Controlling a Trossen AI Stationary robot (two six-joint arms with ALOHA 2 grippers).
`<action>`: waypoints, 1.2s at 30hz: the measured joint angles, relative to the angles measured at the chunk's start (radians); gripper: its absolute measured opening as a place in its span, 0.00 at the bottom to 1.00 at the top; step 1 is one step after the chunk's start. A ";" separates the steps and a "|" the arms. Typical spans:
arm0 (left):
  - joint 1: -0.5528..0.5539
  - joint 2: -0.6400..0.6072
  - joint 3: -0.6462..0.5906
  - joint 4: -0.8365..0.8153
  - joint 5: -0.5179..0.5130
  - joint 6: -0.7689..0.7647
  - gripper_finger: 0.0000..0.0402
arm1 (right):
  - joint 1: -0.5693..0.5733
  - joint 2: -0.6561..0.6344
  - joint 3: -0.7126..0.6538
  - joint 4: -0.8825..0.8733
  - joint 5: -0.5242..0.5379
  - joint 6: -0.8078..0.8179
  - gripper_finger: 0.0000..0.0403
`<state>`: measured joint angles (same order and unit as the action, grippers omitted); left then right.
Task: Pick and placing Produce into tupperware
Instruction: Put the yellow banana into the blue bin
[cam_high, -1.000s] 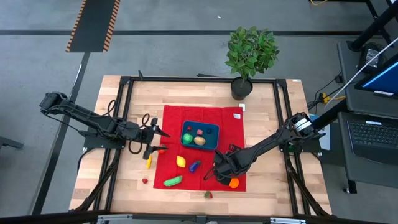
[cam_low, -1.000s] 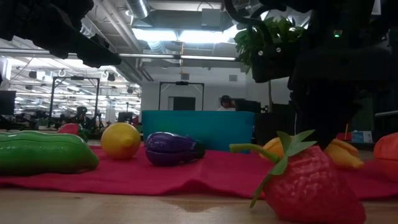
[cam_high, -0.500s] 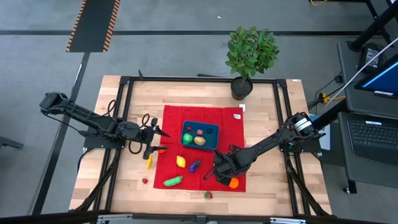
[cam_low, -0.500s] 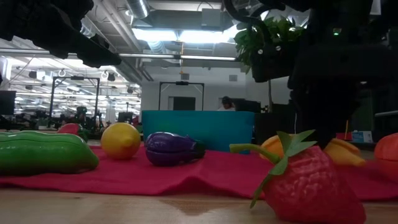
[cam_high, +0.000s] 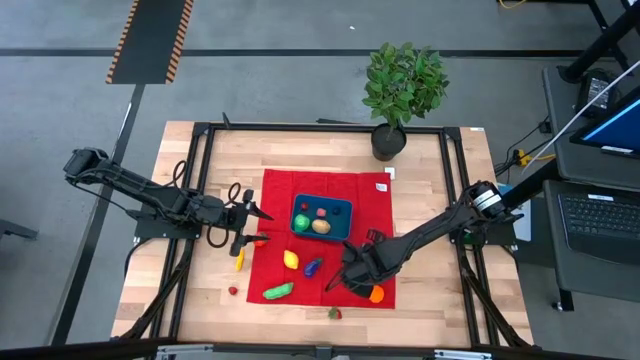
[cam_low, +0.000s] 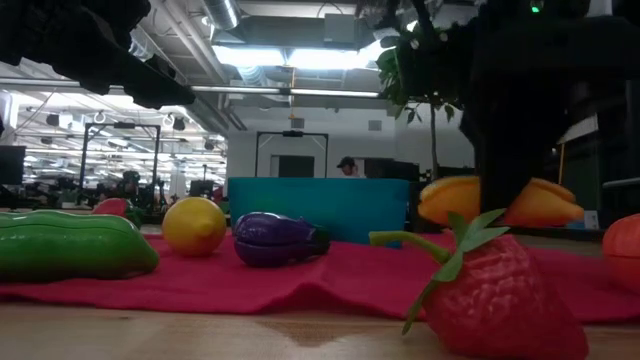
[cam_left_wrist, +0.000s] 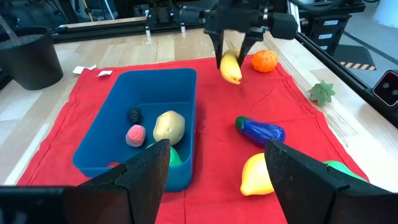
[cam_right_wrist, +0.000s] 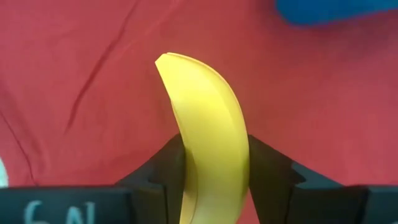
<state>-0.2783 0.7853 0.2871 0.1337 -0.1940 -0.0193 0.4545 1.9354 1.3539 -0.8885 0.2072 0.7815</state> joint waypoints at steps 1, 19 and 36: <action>0.000 0.000 0.000 0.000 0.000 0.000 0.63 | 0.000 0.000 0.012 -0.013 0.015 -0.002 0.35; 0.000 0.000 0.000 -0.016 0.000 -0.004 0.63 | 0.005 -0.120 0.075 -0.235 0.280 0.099 0.35; 0.000 0.000 0.000 -0.032 0.001 -0.027 0.63 | 0.014 -0.543 -0.309 0.076 0.432 -0.008 0.35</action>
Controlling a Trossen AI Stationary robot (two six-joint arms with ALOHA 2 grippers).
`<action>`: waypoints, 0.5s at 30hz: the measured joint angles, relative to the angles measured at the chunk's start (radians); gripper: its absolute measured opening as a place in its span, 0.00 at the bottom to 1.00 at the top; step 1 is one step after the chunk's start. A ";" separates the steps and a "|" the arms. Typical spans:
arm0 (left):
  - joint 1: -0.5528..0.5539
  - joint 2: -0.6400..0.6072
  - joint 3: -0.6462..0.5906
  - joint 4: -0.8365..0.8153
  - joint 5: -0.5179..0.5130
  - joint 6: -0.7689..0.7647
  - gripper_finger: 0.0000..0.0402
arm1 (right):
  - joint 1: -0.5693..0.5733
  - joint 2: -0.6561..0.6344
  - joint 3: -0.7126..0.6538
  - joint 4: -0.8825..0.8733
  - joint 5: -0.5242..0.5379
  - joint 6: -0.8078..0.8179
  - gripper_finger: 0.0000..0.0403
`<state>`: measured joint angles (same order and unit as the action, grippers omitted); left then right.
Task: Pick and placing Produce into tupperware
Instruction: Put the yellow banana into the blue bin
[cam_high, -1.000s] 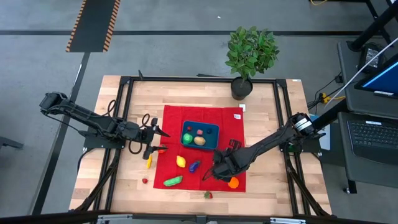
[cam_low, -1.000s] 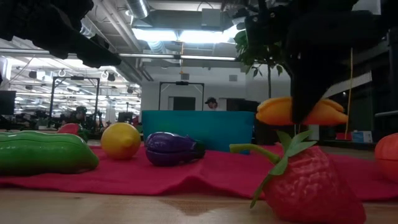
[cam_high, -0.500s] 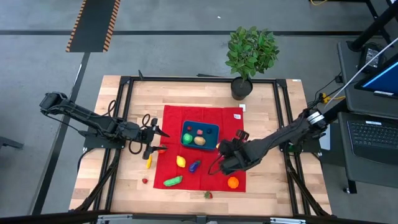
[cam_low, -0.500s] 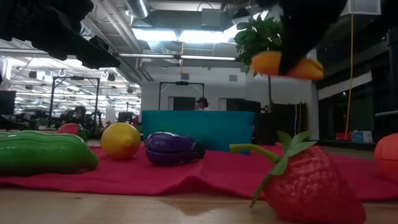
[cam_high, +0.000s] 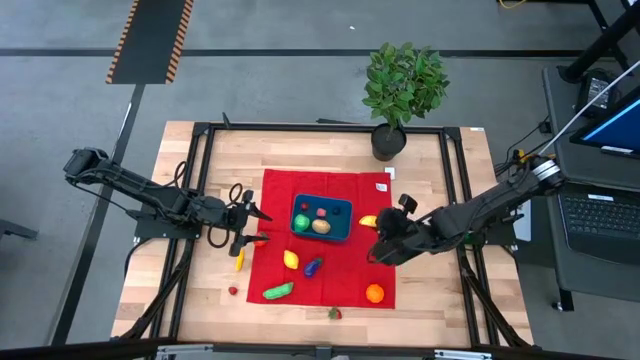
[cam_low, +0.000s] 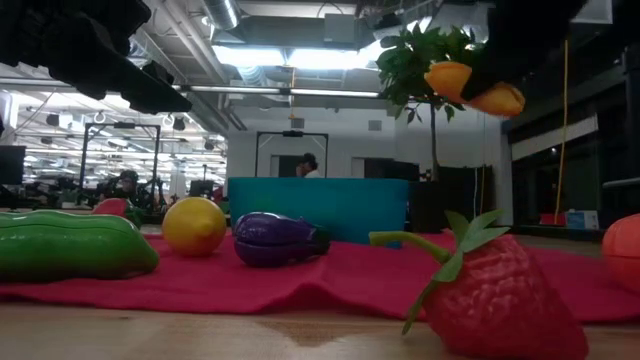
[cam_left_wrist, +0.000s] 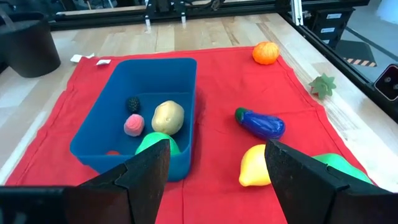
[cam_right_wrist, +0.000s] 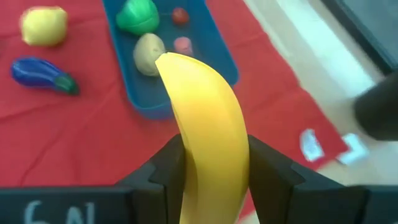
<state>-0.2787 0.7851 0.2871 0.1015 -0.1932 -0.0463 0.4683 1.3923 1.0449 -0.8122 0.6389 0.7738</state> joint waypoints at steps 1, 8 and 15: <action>0.000 0.000 0.000 0.000 0.000 0.000 0.63 | 0.000 -0.028 -0.050 0.063 -0.001 -0.019 0.35; 0.000 0.000 0.000 0.003 0.000 0.000 0.63 | 0.000 -0.212 -0.375 0.511 -0.004 -0.157 0.35; 0.001 0.000 0.000 0.014 0.000 0.000 0.63 | -0.001 -0.337 -0.645 1.042 -0.017 -0.410 0.35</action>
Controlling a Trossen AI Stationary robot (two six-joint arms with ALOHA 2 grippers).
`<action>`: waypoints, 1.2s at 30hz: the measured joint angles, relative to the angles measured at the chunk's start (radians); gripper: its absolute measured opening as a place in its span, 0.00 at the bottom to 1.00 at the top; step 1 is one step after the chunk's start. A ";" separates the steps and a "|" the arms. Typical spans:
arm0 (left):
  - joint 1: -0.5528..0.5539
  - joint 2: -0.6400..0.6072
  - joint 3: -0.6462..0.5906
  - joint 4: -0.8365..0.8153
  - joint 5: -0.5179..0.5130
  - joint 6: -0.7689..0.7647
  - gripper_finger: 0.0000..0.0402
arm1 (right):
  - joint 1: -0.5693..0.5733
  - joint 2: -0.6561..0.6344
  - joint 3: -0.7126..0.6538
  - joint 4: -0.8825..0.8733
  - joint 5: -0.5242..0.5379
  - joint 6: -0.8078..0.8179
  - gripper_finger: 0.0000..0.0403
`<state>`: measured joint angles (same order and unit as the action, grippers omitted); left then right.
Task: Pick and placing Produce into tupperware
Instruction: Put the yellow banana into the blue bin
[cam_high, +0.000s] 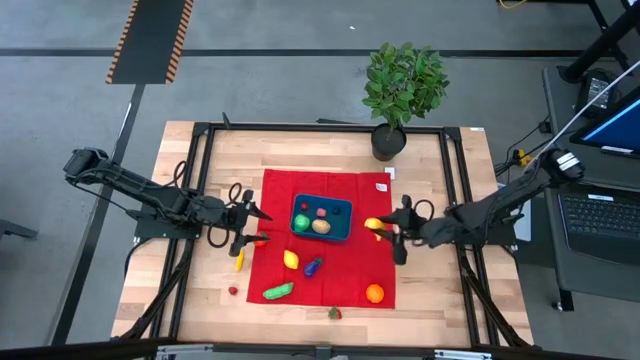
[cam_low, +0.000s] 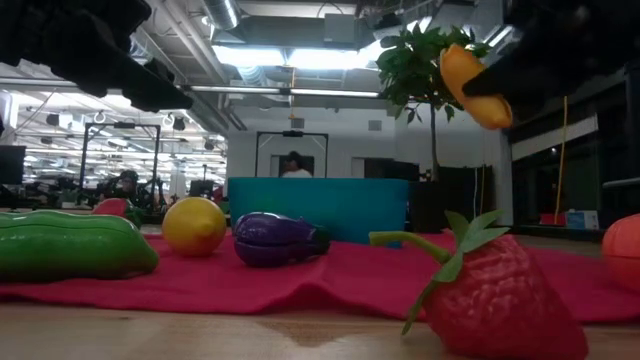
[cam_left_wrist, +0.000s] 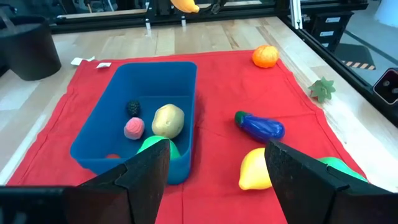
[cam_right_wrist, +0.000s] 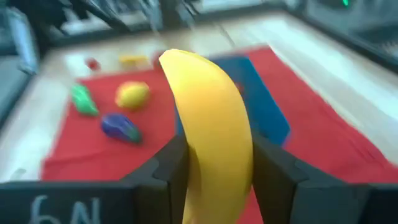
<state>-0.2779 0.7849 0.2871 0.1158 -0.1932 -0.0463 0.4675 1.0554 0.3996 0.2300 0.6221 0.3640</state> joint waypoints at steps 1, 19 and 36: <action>0.000 0.000 0.000 0.004 0.000 0.000 0.63 | 0.000 -0.012 -0.033 0.073 -0.013 -0.037 0.35; 0.001 0.000 0.000 0.031 0.000 0.003 0.64 | -0.001 -0.056 -0.256 0.581 -0.213 -0.270 0.35; 0.014 0.000 -0.001 0.102 -0.007 0.066 0.64 | -0.099 -0.055 -0.256 0.625 -0.066 -0.298 0.35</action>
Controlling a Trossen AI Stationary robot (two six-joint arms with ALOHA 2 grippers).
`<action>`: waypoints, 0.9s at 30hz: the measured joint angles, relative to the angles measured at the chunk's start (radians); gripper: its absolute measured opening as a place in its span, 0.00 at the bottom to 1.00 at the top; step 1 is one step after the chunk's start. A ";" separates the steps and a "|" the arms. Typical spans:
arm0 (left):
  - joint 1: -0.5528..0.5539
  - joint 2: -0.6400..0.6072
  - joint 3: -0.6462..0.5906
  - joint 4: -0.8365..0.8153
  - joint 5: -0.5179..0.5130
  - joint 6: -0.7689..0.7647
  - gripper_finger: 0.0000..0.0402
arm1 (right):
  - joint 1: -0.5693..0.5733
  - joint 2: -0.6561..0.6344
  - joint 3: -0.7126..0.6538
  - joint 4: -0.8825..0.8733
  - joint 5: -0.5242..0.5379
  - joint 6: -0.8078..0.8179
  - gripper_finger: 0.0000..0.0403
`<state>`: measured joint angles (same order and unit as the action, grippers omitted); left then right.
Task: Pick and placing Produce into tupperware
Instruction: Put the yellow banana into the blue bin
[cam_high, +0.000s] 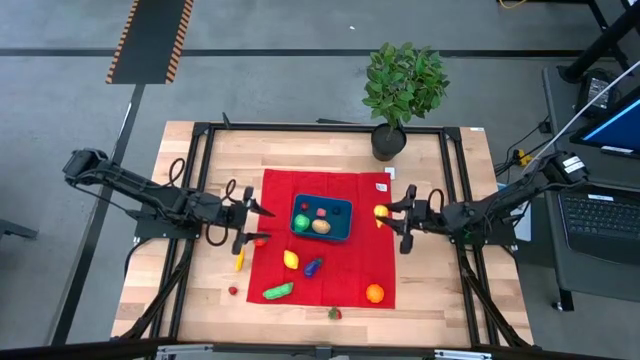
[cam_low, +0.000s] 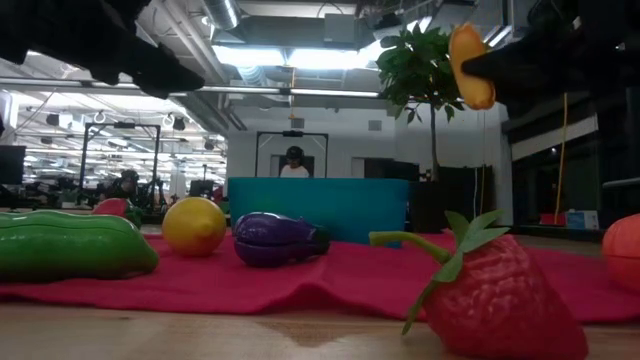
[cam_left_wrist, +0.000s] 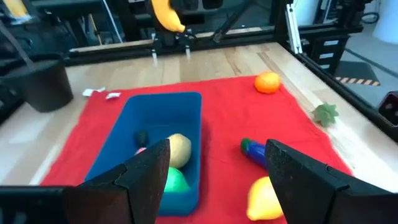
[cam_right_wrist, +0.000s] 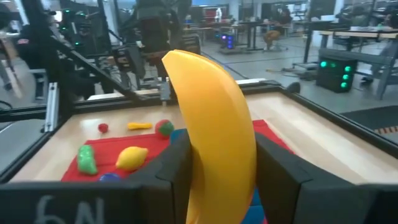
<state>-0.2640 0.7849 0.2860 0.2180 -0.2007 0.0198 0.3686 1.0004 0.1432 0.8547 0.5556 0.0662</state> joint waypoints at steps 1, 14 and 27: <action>0.008 0.000 -0.008 0.020 0.000 0.008 0.64 | -0.004 0.000 0.000 0.000 0.000 0.001 0.35; 0.147 -0.159 -0.227 0.242 0.129 0.011 0.64 | -0.024 0.060 0.171 -0.247 -0.034 0.005 0.35; 0.234 -0.282 -0.278 0.184 0.278 0.009 0.64 | -0.163 0.285 0.472 -0.551 -0.188 0.028 0.35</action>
<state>-0.0299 0.5034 0.0078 0.4016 0.0776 0.0292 0.2060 1.2851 0.6151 0.3034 0.3681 0.0940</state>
